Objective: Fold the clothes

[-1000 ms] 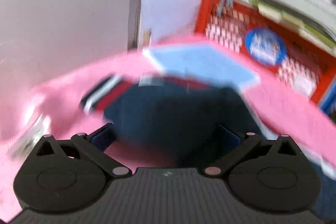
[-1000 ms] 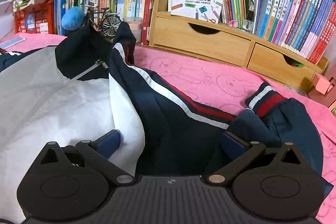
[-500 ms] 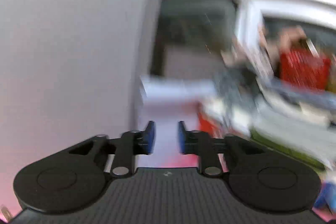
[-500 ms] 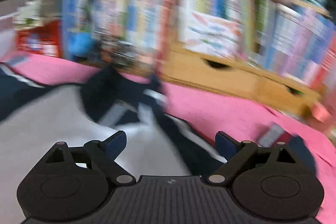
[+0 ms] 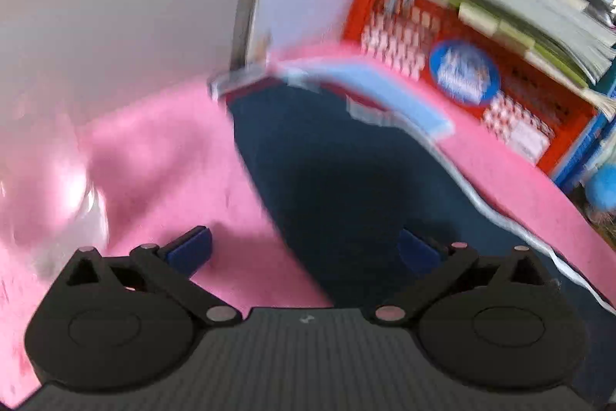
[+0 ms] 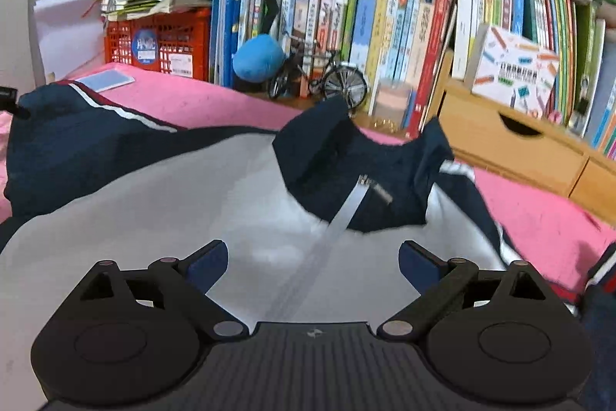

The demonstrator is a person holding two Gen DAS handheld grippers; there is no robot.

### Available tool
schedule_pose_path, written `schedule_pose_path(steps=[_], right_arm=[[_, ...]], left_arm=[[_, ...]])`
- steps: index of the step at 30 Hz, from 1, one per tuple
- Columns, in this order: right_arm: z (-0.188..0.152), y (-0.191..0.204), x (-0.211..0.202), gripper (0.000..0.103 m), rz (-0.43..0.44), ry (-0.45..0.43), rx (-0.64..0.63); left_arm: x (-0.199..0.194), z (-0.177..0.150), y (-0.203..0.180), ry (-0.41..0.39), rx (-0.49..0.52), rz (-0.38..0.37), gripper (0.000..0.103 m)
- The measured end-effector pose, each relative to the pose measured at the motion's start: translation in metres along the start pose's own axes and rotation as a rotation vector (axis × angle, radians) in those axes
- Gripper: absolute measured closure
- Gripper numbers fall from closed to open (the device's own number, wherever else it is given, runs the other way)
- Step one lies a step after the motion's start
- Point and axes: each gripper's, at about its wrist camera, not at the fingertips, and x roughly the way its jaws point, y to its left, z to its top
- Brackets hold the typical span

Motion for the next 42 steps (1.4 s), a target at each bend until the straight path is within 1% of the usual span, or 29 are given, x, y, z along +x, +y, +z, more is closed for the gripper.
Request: schedule_pose_path(steps=[3,4,5,6,7,8,9,10,11,14,18,20,21,22,23,24,25,27,29,30,31,33,34,35,38,39,40,41,42], right_arm=[[-0.007,0.001,0.002,0.006,0.007,0.021,0.018],[-0.010,0.002,0.003,0.006,0.010,0.029,0.022],[-0.011,0.003,0.004,0.006,0.011,0.033,0.024],[-0.013,0.004,0.004,0.006,0.012,0.036,0.026],[-0.013,0.005,0.004,0.006,0.013,0.036,0.026],[-0.014,0.006,0.004,0.006,0.014,0.036,0.025],[-0.015,0.007,0.003,0.006,0.014,0.035,0.023],[-0.015,0.008,0.003,0.006,0.015,0.034,0.021],[-0.015,0.008,0.002,0.006,0.015,0.033,0.019],[-0.012,0.011,0.004,0.006,0.021,0.033,0.008],[0.004,0.026,0.014,0.007,0.084,0.043,0.002],[0.018,0.037,0.029,0.012,0.099,0.076,-0.008],[0.026,0.042,0.041,0.023,0.104,0.100,-0.001],[0.033,0.046,0.053,0.035,0.109,0.119,0.007],[0.039,0.049,0.062,0.035,0.112,0.115,0.022],[0.047,0.055,0.075,0.038,0.098,0.108,0.024],[0.055,0.060,0.087,0.043,0.086,0.101,0.028],[0.070,0.065,0.112,0.042,0.088,0.077,0.051],[0.087,0.066,0.141,0.039,0.056,0.049,0.070],[0.096,0.063,0.156,0.031,0.048,0.056,0.108],[0.103,0.059,0.162,0.034,0.021,0.070,0.130],[0.114,0.053,0.173,0.035,-0.025,0.096,0.172],[0.114,0.052,0.167,0.036,0.008,0.103,0.183],[0.110,0.048,0.151,0.036,0.061,0.080,0.198],[0.087,0.031,0.086,0.016,0.164,-0.026,0.200],[0.075,0.024,0.060,0.009,0.154,-0.064,0.179],[0.060,0.005,0.035,0.008,0.127,-0.101,0.146],[0.046,-0.015,0.017,0.007,0.085,-0.114,0.119],[0.030,-0.039,0.002,0.007,0.017,-0.093,0.099]], left_arm=[[0.014,0.001,-0.012,-0.031,0.033,-0.057,0.000],[0.019,0.000,-0.019,-0.042,0.059,-0.051,0.003],[0.023,0.000,-0.027,-0.053,0.085,-0.043,0.024],[0.026,-0.002,-0.035,-0.069,0.117,-0.016,0.037],[0.027,-0.002,-0.040,-0.079,0.136,-0.002,0.067],[0.027,-0.002,-0.042,-0.085,0.135,-0.011,0.086],[0.026,0.000,-0.042,-0.095,0.119,-0.039,0.093],[0.023,0.002,-0.041,-0.115,0.116,-0.050,0.095],[0.017,0.004,-0.045,-0.159,0.137,-0.034,0.095],[0.003,0.018,-0.065,-0.303,0.225,0.031,0.096],[-0.012,0.044,-0.080,-0.430,0.250,0.110,0.097],[-0.021,0.055,-0.082,-0.502,0.239,0.153,0.097],[-0.024,0.058,-0.082,-0.533,0.226,0.171,0.097],[-0.025,0.062,-0.080,-0.557,0.209,0.191,0.097],[-0.025,0.066,-0.079,-0.580,0.192,0.210,0.097],[-0.019,0.069,-0.076,-0.570,0.184,0.236,0.097],[-0.012,0.069,-0.074,-0.544,0.200,0.261,0.097],[0.015,0.065,-0.075,-0.459,0.263,0.341,0.096],[0.037,0.052,-0.078,-0.356,0.343,0.445,0.090],[0.040,0.045,-0.078,-0.319,0.374,0.462,0.086],[0.043,0.037,-0.079,-0.281,0.405,0.477,0.074],[0.032,0.024,-0.080,-0.253,0.441,0.449,0.051],[0.024,0.018,-0.080,-0.251,0.458,0.430,0.022],[0.016,0.011,-0.079,-0.257,0.473,0.416,0.002],[-0.004,-0.008,-0.080,-0.242,0.502,0.373,0.000],[-0.012,-0.015,-0.080,-0.229,0.504,0.357,0.000],[-0.017,-0.021,-0.079,-0.215,0.497,0.340,0.000],[-0.022,-0.026,-0.079,-0.198,0.488,0.322,0.000],[-0.026,-0.031,-0.078,-0.180,0.477,0.304,0.000]])
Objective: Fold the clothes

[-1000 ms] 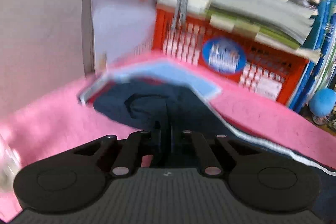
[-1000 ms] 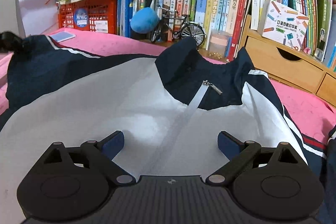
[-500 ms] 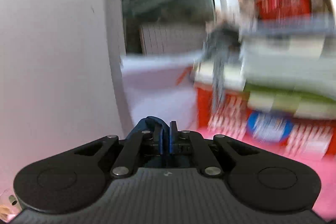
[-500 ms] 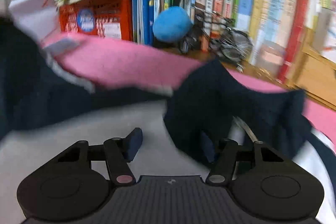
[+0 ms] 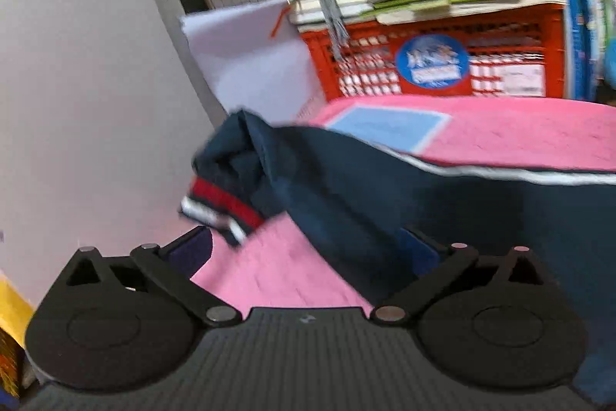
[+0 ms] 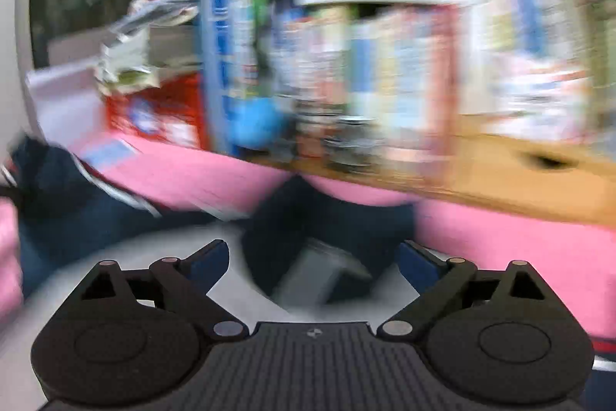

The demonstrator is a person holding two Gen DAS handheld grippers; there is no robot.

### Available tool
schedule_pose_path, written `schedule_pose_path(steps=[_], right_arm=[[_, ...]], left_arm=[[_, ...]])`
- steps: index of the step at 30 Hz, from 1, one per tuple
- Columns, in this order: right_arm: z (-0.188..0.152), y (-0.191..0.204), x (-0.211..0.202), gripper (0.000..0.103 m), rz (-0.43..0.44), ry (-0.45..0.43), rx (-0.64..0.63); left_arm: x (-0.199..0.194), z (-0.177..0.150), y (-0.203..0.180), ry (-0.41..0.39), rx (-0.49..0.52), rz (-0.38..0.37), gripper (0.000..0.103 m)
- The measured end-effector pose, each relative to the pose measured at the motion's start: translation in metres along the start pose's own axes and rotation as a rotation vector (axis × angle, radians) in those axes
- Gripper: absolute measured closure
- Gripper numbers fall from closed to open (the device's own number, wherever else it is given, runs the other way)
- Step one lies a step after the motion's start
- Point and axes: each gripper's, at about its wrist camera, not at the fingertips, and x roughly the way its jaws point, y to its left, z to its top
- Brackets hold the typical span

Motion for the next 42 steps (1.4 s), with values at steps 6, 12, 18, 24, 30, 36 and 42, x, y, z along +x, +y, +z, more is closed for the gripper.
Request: schedule_pose_path(steps=[6,12,18,24,30,36,42], right_arm=[[-0.069,-0.168,-0.061,0.017,-0.573,0.267,0.168],[-0.091,-0.187,-0.157,0.000,-0.603,0.051,0.218],[-0.072,-0.220,-0.132,0.000,-0.559,0.005,0.198],[-0.066,-0.269,-0.064,0.074,-0.752,0.247,0.238],[-0.050,-0.260,-0.161,0.055,-1.146,-0.158,0.013],[-0.068,-0.236,-0.175,0.000,-1.202,0.034,-0.136],[-0.050,-0.183,-0.168,0.000,-0.453,-0.132,-0.011]], left_arm=[[-0.011,-0.016,-0.024,0.060,0.084,0.019,0.000],[-0.042,-0.013,-0.037,0.009,0.122,0.034,0.000],[-0.078,-0.005,-0.053,-0.045,0.134,-0.018,0.000],[-0.110,0.000,-0.084,-0.108,0.203,-0.110,0.000],[-0.113,0.008,-0.117,-0.184,0.260,-0.165,0.000],[-0.114,0.016,-0.147,-0.200,0.280,-0.314,0.000],[-0.121,0.022,-0.161,-0.252,0.318,-0.668,0.000]])
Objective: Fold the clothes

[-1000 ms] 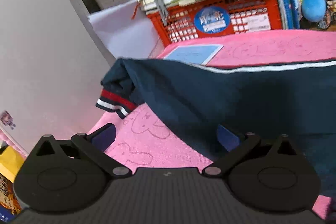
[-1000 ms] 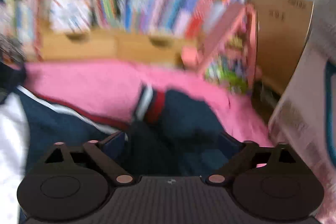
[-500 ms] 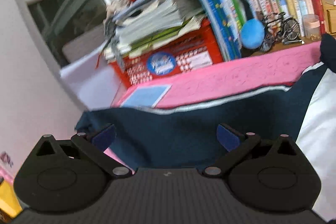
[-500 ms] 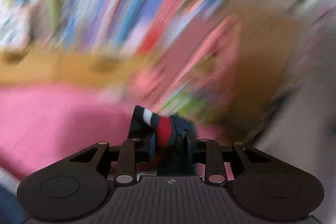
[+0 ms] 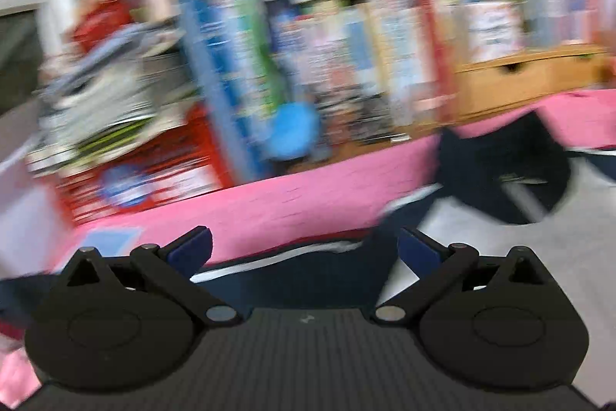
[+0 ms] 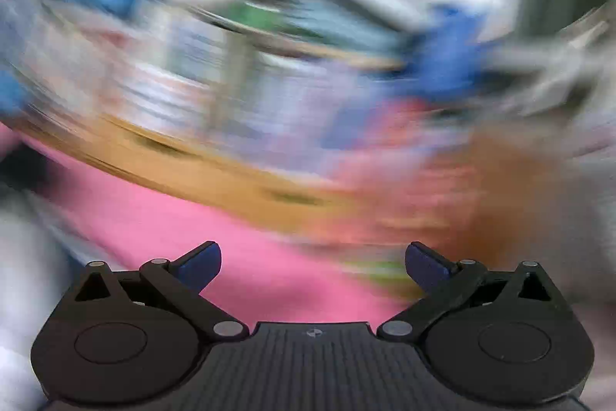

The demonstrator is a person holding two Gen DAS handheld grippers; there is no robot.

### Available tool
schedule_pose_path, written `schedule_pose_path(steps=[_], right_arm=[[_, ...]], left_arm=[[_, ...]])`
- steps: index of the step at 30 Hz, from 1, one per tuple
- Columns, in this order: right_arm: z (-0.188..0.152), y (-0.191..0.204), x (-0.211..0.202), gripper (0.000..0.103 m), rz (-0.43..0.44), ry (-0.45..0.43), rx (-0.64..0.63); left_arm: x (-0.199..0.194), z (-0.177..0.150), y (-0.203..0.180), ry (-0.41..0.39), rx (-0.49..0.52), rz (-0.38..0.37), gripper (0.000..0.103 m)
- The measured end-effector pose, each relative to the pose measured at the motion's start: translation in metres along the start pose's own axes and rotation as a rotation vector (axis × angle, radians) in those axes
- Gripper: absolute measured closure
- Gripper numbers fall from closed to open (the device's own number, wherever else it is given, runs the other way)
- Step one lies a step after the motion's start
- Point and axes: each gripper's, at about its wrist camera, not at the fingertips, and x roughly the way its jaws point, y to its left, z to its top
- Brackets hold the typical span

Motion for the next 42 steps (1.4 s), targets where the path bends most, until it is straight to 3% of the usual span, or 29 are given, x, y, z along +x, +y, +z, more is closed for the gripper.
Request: schedule_pose_path(steps=[2,3,4,9,10,12,13,16,19,22,24,25,26,29,31,33,36,39,41,42], right_arm=[[0.008,0.019,0.033,0.000,0.291,0.038,0.138],[0.011,0.035,0.055,0.000,0.352,0.077,0.158],[0.013,0.052,0.075,0.000,0.408,0.117,0.174],[0.008,0.132,0.143,0.000,0.519,0.294,0.080],[0.004,0.147,0.149,0.000,0.519,0.322,0.057],[-0.001,0.168,0.154,0.003,0.486,0.338,0.014],[-0.001,0.174,0.150,0.021,0.477,0.314,-0.005],[0.005,0.185,0.146,0.061,0.443,0.290,-0.001],[0.010,0.197,0.147,0.076,0.402,0.295,-0.005],[0.014,0.209,0.145,0.085,0.365,0.287,-0.022],[0.017,0.220,0.150,0.087,0.339,0.271,-0.044],[0.019,0.223,0.152,0.088,0.324,0.259,-0.064],[0.021,0.229,0.155,0.088,0.305,0.248,-0.084],[0.025,0.250,0.170,0.088,0.232,0.197,-0.189],[0.031,0.257,0.185,0.088,0.206,0.184,-0.218],[0.037,0.264,0.201,0.088,0.181,0.174,-0.242],[0.048,0.268,0.234,0.088,0.152,0.204,-0.225],[0.057,0.270,0.254,0.088,0.126,0.202,-0.220],[0.062,0.261,0.250,0.079,0.120,0.206,-0.161],[0.065,0.252,0.237,0.064,0.124,0.204,-0.103]], left_arm=[[0.008,0.003,-0.008,0.002,0.030,-0.062,0.000],[0.012,0.004,-0.010,0.005,0.045,-0.093,0.000],[0.015,0.003,-0.010,0.006,0.055,-0.121,0.000],[0.034,-0.013,-0.005,0.044,0.120,-0.259,0.000],[0.040,-0.015,-0.007,0.046,0.150,-0.245,0.000],[0.054,-0.019,-0.015,0.012,0.235,-0.122,0.000],[0.062,-0.020,-0.017,-0.008,0.273,-0.064,0.000],[0.101,-0.023,-0.001,0.102,0.256,-0.086,0.000],[0.116,-0.015,0.023,0.177,0.121,-0.199,0.000],[0.111,-0.016,0.016,0.163,0.118,-0.161,0.000],[0.101,-0.019,0.003,0.117,0.152,-0.094,0.005],[0.095,-0.020,-0.005,0.086,0.185,-0.072,0.016],[0.092,-0.024,-0.012,0.052,0.236,-0.033,0.018],[0.094,-0.033,-0.023,-0.018,0.352,0.080,0.018],[0.106,-0.029,-0.008,-0.013,0.317,0.116,0.015],[0.115,-0.023,0.006,0.003,0.266,0.104,0.007],[0.124,-0.022,0.003,-0.030,0.342,0.171,0.005],[0.132,-0.017,0.008,-0.015,0.320,0.172,0.003],[0.135,-0.017,0.010,-0.015,0.319,0.176,0.000],[0.136,-0.017,0.012,-0.017,0.321,0.178,0.000]])
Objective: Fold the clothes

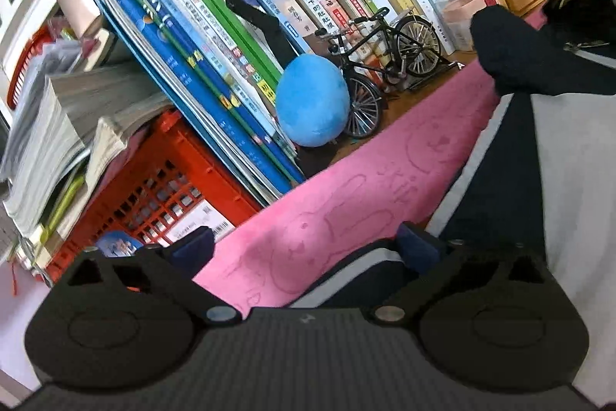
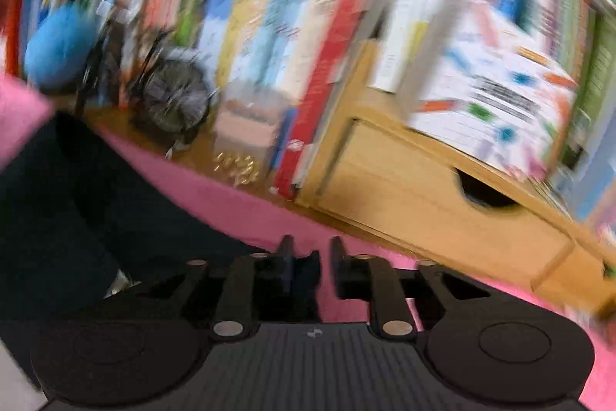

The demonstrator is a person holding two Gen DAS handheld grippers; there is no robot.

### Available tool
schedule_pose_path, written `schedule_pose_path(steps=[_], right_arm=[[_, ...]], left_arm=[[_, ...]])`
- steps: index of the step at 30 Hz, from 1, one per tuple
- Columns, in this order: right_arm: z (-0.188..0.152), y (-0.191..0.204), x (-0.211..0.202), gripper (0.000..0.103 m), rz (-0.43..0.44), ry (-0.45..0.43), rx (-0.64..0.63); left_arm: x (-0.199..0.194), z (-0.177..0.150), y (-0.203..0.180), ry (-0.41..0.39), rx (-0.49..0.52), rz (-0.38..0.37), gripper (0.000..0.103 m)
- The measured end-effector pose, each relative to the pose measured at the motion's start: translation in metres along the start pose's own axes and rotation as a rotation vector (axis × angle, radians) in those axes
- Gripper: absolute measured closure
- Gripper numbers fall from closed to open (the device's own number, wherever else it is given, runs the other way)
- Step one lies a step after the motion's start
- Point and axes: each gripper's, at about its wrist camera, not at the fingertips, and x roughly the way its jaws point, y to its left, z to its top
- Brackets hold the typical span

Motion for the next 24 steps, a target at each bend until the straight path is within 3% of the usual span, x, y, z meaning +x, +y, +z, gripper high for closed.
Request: schedule_pose_path(steps=[1,4,7,10,12,15,16,18,20,24], right_arm=[[-0.002,-0.007,-0.019,0.048,0.029,-0.018,0.039],[-0.023,-0.023,-0.100,0.017,0.175,-0.113,0.061],[-0.067,-0.021,-0.179,0.016,0.351,-0.103,0.015],[-0.121,-0.034,-0.221,0.016,0.360,0.001,0.014],[-0.150,-0.064,-0.230,0.016,0.272,0.083,0.065],[-0.182,-0.133,-0.223,0.000,0.030,0.168,0.157],[-0.186,-0.158,-0.226,0.000,0.039,0.183,0.279],[-0.183,-0.173,-0.241,0.001,0.016,0.167,0.408],[-0.175,-0.160,-0.271,0.001,0.009,0.045,0.366],[-0.178,-0.132,-0.323,0.001,0.235,-0.094,0.368]], left_arm=[[0.001,0.000,0.001,-0.001,0.001,0.002,0.000],[0.003,-0.001,0.001,0.001,0.001,0.012,0.000],[0.000,0.000,-0.001,0.009,0.001,0.027,0.000],[-0.015,0.006,0.005,0.078,-0.072,0.006,0.000],[-0.036,0.009,0.010,0.091,-0.113,-0.037,0.000],[-0.073,0.013,0.016,0.084,-0.168,-0.105,0.000],[-0.087,0.013,0.020,0.086,-0.202,-0.135,0.000],[-0.119,0.009,0.029,0.084,-0.277,-0.209,0.000],[-0.149,0.001,0.034,0.071,-0.325,-0.275,0.000],[-0.205,-0.023,0.027,0.043,-0.371,-0.395,0.000]])
